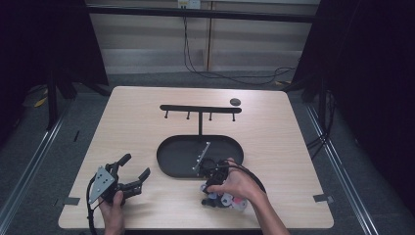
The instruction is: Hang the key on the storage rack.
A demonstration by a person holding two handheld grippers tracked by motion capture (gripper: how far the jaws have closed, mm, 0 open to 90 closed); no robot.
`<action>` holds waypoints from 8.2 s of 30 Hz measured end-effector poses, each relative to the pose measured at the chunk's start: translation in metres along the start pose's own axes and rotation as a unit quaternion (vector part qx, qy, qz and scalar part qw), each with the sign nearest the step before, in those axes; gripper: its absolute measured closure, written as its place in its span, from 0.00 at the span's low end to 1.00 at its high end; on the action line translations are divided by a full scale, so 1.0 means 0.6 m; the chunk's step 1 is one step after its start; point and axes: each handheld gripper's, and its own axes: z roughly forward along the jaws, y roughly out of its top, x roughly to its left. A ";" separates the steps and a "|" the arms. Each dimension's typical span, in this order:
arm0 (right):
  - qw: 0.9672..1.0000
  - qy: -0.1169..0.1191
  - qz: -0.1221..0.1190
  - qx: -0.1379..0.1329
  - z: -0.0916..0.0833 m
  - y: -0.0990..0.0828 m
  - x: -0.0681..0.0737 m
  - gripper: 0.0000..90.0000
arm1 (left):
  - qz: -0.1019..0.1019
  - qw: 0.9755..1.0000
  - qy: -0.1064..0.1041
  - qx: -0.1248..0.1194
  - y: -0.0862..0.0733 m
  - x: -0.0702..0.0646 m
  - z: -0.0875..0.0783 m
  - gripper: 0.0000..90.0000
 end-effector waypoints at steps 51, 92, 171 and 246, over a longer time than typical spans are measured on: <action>0.990 0.017 -0.046 0.132 0.026 0.067 0.005 0.84 | 0.000 1.000 -0.001 -0.001 0.000 0.000 0.000 0.17; 0.990 0.028 -0.090 0.108 -0.080 0.056 0.007 0.97 | 0.000 1.000 -0.002 0.000 0.000 0.000 0.000 0.17; 0.999 -0.007 -0.032 0.040 -0.277 0.134 -0.148 0.97 | -0.006 1.000 0.001 -0.003 0.000 -0.001 0.001 0.17; 0.999 -0.035 0.022 -0.035 -0.260 0.088 -0.164 0.48 | 0.001 1.000 -0.001 0.001 0.000 0.000 0.000 0.17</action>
